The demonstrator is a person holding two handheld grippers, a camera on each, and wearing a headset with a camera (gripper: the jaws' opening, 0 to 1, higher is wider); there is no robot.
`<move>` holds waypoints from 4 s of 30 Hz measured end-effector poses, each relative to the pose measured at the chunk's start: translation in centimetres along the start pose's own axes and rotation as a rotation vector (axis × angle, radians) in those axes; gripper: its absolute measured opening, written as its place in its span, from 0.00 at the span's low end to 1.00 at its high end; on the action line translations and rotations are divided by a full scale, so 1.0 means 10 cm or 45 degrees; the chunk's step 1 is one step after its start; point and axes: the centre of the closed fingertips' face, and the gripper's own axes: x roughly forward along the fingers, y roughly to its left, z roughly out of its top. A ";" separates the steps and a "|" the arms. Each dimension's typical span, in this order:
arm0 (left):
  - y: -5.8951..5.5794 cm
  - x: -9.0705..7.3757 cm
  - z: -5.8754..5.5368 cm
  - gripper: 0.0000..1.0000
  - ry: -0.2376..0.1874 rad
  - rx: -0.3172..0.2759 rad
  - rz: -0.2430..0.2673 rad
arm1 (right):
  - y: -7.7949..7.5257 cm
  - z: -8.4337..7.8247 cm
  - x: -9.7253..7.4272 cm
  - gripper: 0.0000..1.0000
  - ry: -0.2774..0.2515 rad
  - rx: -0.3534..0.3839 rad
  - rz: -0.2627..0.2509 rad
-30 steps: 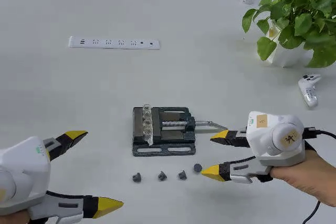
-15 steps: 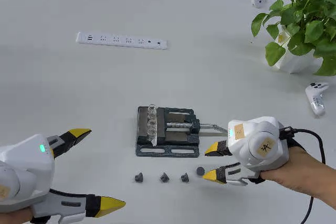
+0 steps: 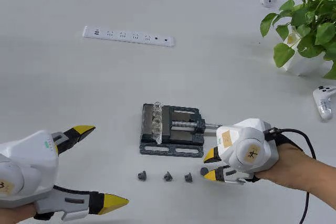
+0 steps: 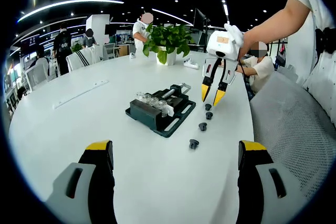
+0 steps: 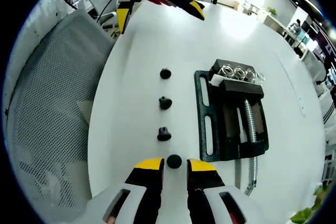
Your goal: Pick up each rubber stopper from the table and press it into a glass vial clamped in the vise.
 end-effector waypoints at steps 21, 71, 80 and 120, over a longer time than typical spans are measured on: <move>0.00 0.03 -0.01 0.99 0.005 -0.009 -0.004 | -0.01 -0.07 0.06 0.08 0.026 -0.030 0.018; -0.04 0.04 -0.03 0.99 0.003 0.001 -0.004 | -0.99 0.90 -0.39 0.07 -0.145 -0.013 -0.058; -0.04 0.05 -0.07 0.99 0.004 -0.013 -0.018 | -1.23 1.04 -0.33 0.07 -0.145 -0.037 -0.049; -0.02 0.05 -0.04 0.99 -0.007 -0.034 -0.006 | -1.41 1.17 -0.06 0.07 -0.073 -0.070 0.027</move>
